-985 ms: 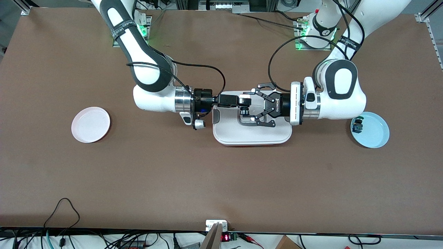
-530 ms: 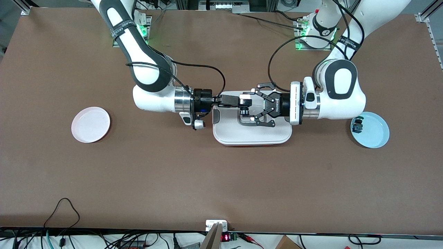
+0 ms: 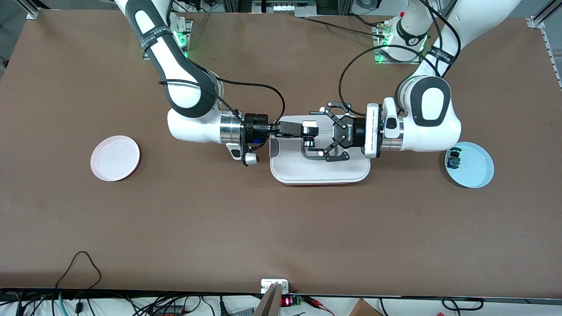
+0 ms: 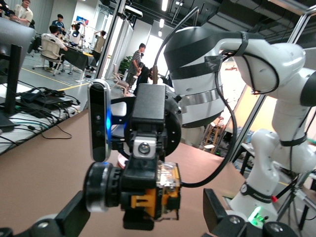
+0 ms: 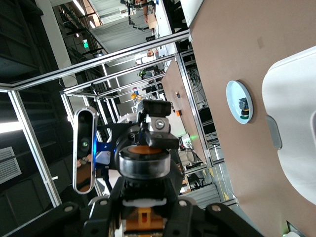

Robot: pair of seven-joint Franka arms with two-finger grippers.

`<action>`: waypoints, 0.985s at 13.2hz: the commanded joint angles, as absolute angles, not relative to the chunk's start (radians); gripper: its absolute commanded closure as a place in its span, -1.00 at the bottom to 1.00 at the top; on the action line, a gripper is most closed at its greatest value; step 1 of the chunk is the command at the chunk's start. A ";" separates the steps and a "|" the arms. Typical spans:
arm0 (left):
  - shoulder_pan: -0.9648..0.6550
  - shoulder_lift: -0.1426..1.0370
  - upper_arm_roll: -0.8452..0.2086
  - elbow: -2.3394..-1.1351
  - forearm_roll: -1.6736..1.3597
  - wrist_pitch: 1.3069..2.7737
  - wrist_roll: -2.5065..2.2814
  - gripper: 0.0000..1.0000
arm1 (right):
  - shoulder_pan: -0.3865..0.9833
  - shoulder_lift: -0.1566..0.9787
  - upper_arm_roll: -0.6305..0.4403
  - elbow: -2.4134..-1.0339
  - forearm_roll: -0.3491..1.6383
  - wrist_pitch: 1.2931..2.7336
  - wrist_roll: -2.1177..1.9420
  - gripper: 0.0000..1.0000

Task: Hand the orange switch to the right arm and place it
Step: 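Open the left gripper and pull both grippers apart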

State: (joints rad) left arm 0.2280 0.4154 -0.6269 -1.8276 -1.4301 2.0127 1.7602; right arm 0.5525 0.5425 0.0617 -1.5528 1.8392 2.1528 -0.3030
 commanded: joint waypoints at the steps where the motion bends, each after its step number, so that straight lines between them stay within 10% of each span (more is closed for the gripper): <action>1: 0.288 0.408 -0.620 -1.777 -1.258 1.909 1.595 -1.00 | 0.537 0.561 0.055 -1.509 1.852 2.154 -0.321 1.00; 13: 0.414 0.419 -0.609 -1.616 -0.346 1.534 0.683 -1.00 | 0.085 0.476 0.054 -1.435 1.067 1.505 -0.249 1.00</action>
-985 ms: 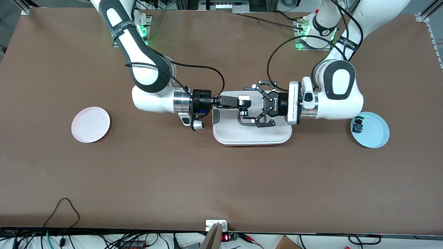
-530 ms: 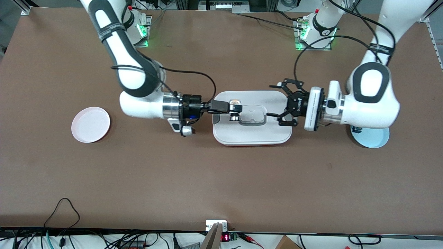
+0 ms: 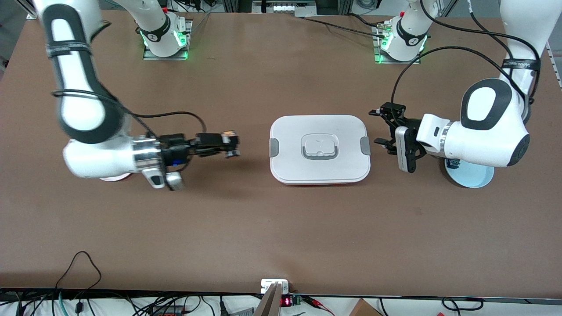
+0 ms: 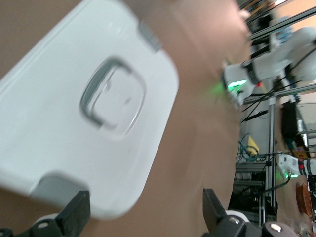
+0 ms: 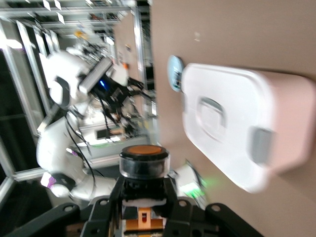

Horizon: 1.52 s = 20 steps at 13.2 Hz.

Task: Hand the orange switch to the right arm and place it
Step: 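Open the left gripper and pull both grippers apart, then lower the switch onto the white plate and open the right gripper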

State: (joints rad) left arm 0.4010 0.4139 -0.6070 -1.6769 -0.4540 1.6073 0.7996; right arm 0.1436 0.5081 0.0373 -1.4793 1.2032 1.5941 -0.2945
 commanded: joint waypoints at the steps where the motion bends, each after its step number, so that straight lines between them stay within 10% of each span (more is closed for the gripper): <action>1: 0.416 0.422 -0.607 -1.586 -0.274 1.493 0.623 -1.00 | 0.057 0.472 0.049 -1.395 0.980 1.440 -0.235 1.00; 5: 0.411 0.422 -0.611 -1.442 -0.031 1.318 0.330 -1.00 | 0.130 0.312 -0.031 -1.414 0.589 1.419 -0.215 1.00; 11: 0.414 0.413 -0.624 -1.283 0.189 1.209 0.034 -1.00 | 0.163 0.060 -0.043 -1.869 0.059 1.800 -0.157 1.00; 20: 0.191 0.253 -0.378 -1.264 0.086 1.320 -0.087 -1.00 | 0.045 0.303 -0.060 -2.065 -0.144 2.324 -0.147 1.00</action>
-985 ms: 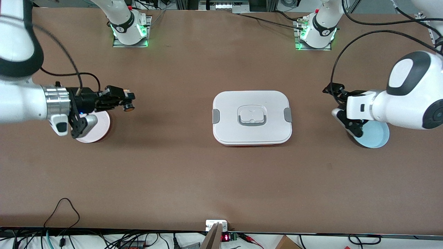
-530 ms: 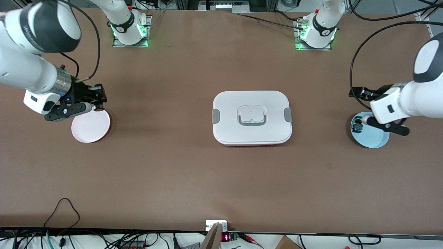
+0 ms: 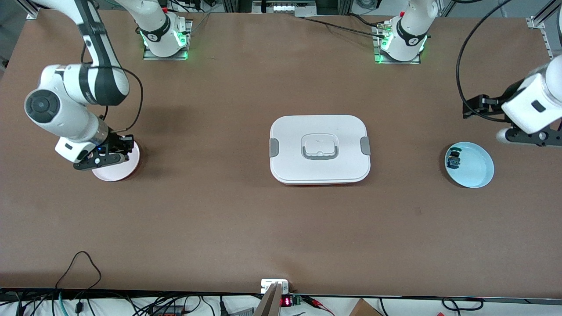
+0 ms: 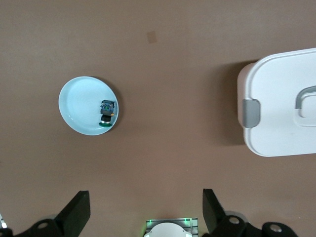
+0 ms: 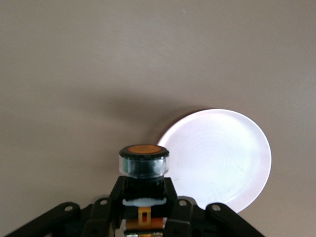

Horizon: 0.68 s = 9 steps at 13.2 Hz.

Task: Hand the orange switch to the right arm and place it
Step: 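Lower the switch onto the white plate and open the right gripper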

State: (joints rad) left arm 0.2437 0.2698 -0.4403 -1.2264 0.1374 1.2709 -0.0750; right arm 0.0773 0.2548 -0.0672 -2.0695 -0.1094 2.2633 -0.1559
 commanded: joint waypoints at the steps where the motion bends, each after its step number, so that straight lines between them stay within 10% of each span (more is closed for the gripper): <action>1: 0.145 0.238 -0.318 -1.302 0.077 1.386 -0.083 -1.00 | 0.028 0.336 -0.060 -2.065 -0.146 2.370 -0.158 1.00; 9: -0.026 -0.024 -0.066 -1.630 0.032 1.586 -0.075 -1.00 | -0.032 0.469 -0.060 -2.066 -0.146 2.476 -0.156 1.00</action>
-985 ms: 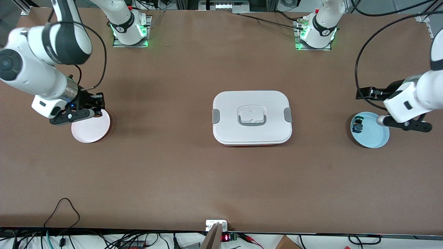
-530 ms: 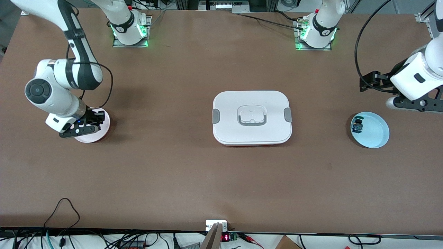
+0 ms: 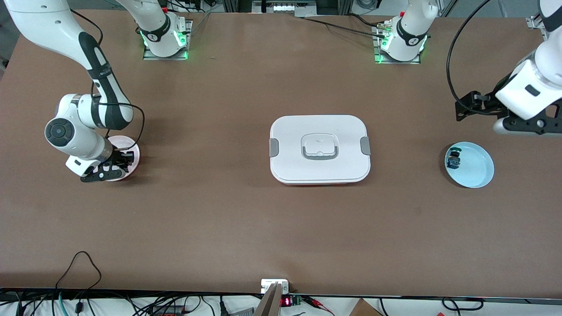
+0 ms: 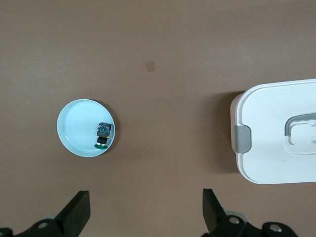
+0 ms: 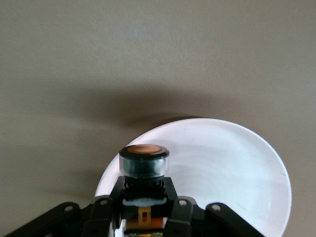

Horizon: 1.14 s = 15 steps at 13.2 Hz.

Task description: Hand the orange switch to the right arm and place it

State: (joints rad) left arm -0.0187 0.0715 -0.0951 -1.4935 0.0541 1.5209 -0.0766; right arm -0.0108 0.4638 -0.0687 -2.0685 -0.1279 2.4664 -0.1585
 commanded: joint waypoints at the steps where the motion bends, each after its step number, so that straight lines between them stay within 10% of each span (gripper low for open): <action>1: -0.018 -0.031 -0.066 -1.670 0.032 1.627 -0.075 -1.00 | -0.034 0.475 -0.060 -2.068 -0.146 2.474 -0.156 0.96; 3: 0.008 -0.087 -0.086 -1.739 0.029 1.637 -0.075 -1.00 | -0.037 0.476 -0.060 -2.077 -0.144 2.470 -0.155 0.69; 4: 0.009 -0.090 -0.092 -1.740 0.029 1.631 -0.077 -1.00 | -0.035 0.468 -0.058 -2.077 -0.144 2.465 -0.156 0.11; 5: 0.009 -0.081 -0.091 -1.735 0.028 1.626 -0.077 -1.00 | -0.034 0.451 -0.058 -2.077 -0.144 2.462 -0.156 -0.88; 15: -0.012 -0.002 -0.109 -1.661 0.028 1.626 -0.075 -1.00 | 0.075 0.045 -0.029 -1.810 -0.011 1.920 -0.149 -1.00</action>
State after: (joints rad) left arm -0.0042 -0.0213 -0.1005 -1.7066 0.0433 1.6276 -0.0766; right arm 0.0655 0.0855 -0.0442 -1.8532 -0.0523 2.0127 -0.1558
